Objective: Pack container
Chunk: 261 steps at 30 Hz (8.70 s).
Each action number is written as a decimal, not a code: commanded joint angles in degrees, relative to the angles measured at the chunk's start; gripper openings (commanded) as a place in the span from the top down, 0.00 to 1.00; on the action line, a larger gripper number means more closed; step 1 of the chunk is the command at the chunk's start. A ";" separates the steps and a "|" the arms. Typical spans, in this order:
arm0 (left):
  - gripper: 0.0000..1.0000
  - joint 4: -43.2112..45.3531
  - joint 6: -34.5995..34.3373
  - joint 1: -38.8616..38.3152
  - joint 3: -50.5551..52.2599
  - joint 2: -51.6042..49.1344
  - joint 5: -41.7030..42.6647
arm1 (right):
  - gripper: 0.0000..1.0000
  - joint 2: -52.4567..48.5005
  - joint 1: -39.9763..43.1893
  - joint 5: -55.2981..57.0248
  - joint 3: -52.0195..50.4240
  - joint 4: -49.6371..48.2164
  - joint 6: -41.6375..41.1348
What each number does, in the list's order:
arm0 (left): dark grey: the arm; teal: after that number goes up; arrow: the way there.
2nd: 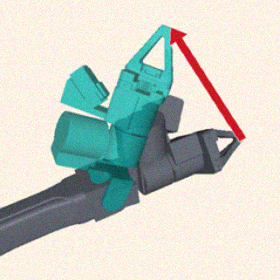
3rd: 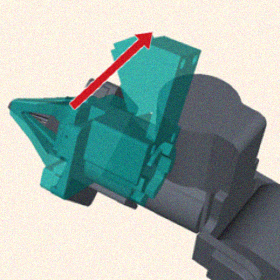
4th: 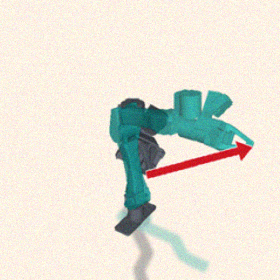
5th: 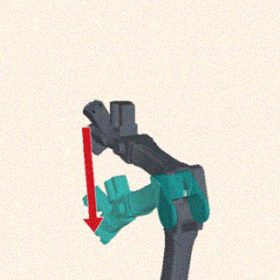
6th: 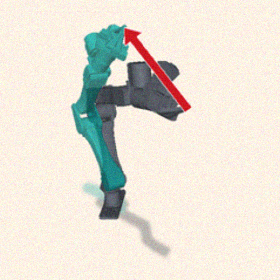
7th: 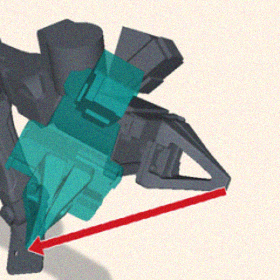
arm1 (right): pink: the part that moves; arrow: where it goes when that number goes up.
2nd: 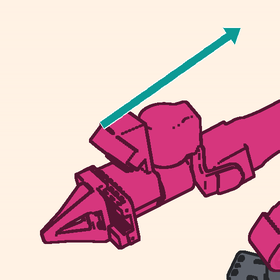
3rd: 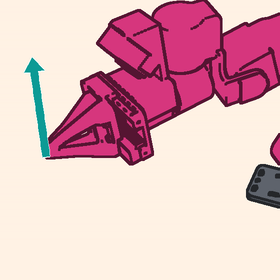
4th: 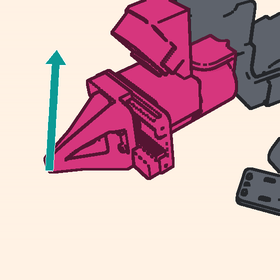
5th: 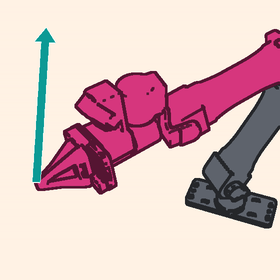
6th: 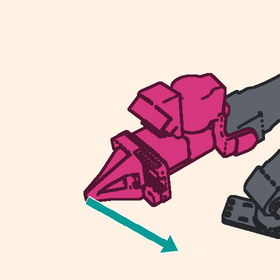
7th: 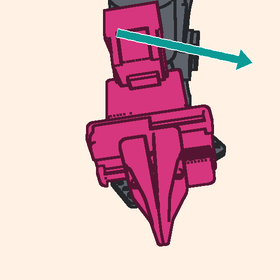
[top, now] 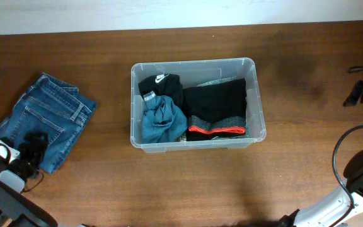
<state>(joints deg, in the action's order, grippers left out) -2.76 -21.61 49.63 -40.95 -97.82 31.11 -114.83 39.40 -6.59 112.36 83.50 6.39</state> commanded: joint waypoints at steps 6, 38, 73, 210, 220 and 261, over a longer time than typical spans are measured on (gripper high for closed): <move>0.91 0.59 0.24 -0.24 4.37 -7.76 9.57 | 0.02 0.33 0.00 -0.31 0.02 0.00 -0.04; 1.00 40.19 -8.81 -47.67 -25.62 20.24 12.44 | 0.02 0.33 0.00 -0.31 0.02 0.00 -0.04; 1.00 26.21 -9.62 -73.66 -74.12 -24.98 46.75 | 0.02 0.33 0.00 -0.31 0.02 0.00 -0.04; 0.99 -58.93 2.29 -72.89 -72.28 -36.76 -36.68 | 0.02 0.33 0.00 -0.31 0.02 0.00 -0.04; 1.00 -56.30 0.15 -78.73 -73.18 -15.85 -31.71 | 0.02 0.33 0.00 -0.31 0.02 0.00 -0.04; 0.75 -80.26 3.56 -65.18 -80.32 18.21 -47.58 | 0.02 0.33 0.00 -0.31 0.02 0.00 -0.04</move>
<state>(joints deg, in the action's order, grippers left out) -81.08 -18.44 -18.81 -120.81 -86.32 -7.92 -114.83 39.38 -6.79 112.31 83.50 6.39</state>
